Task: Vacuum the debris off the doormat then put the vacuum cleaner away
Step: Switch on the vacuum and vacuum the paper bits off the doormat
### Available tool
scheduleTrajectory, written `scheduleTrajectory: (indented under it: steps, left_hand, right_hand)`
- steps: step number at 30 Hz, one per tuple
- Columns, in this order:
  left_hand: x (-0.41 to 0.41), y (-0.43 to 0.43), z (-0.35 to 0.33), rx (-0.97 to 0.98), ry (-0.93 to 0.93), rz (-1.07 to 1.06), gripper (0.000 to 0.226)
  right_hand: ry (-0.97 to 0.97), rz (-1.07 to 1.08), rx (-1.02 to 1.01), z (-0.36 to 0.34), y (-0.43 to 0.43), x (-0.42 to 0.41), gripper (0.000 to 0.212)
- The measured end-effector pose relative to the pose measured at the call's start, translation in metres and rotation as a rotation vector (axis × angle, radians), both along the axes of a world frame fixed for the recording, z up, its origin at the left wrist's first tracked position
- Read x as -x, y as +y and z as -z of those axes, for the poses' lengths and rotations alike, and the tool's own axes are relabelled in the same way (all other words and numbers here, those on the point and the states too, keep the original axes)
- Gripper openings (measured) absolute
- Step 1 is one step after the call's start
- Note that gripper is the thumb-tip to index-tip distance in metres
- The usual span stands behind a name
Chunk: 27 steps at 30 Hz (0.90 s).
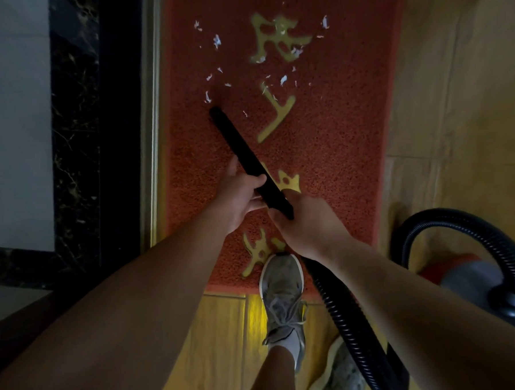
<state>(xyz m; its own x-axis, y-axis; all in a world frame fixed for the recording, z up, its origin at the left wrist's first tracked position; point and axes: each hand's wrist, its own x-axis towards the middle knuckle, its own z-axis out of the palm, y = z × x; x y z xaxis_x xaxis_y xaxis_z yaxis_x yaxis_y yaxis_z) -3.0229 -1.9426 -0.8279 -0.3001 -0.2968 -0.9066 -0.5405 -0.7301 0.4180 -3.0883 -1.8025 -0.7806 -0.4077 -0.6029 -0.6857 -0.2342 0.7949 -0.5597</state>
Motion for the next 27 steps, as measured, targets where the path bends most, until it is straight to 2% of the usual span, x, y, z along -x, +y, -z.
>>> scheduleTrajectory:
  steps: [7, 22, 27]
  left_hand:
    - [0.010, -0.018, 0.001, 0.025, 0.009, 0.032, 0.073]
    - [0.031, -0.022, 0.003, 0.001, 0.021, 0.017, 0.080]
    - [0.044, -0.016, 0.001, 0.013, 0.023, 0.073, 0.079]
  right_hand:
    - [-0.031, -0.010, 0.013, 0.001, -0.019, 0.013, 0.022]
    - [-0.007, 0.005, -0.019, -0.002, -0.022, 0.036, 0.018]
    - [-0.009, 0.055, -0.024, -0.003, -0.014, 0.039, 0.021]
